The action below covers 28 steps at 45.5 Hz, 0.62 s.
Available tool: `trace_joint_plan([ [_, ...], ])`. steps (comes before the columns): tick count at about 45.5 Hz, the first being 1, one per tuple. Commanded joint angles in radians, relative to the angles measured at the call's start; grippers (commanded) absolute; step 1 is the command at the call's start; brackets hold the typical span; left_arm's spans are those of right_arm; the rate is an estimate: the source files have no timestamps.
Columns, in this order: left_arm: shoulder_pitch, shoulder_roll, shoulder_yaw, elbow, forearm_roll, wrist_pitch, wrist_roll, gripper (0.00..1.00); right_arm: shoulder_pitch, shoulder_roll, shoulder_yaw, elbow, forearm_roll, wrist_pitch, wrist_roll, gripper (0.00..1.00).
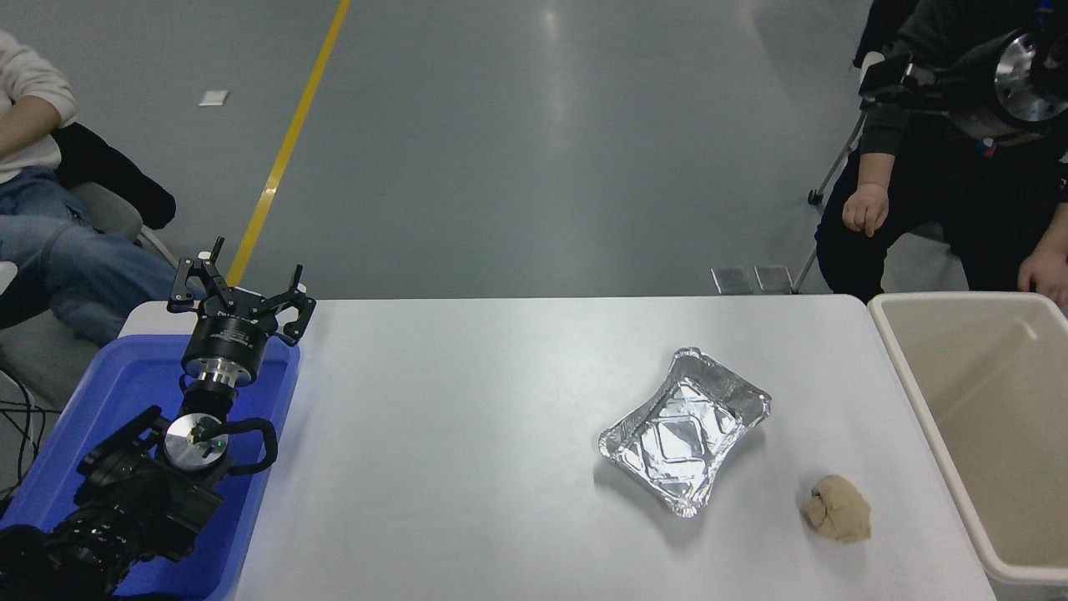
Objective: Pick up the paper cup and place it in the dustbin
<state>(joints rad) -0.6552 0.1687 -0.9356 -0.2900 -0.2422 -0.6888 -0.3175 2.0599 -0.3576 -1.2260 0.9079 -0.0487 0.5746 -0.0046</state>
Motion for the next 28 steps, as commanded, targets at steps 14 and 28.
trace_joint_plan([
  [14, 0.0, 0.0, 0.001, 0.0, 0.0, 0.002, 0.0, 0.99, 0.18, 0.135, 0.028, 0.315, -0.008, 0.211, -0.002, 1.0],
  [28, 0.0, 0.0, 0.001, 0.0, 0.0, 0.002, 0.0, 0.99, 0.2, 0.186, 0.029, 0.341, 0.0, 0.211, -0.002, 1.0],
])
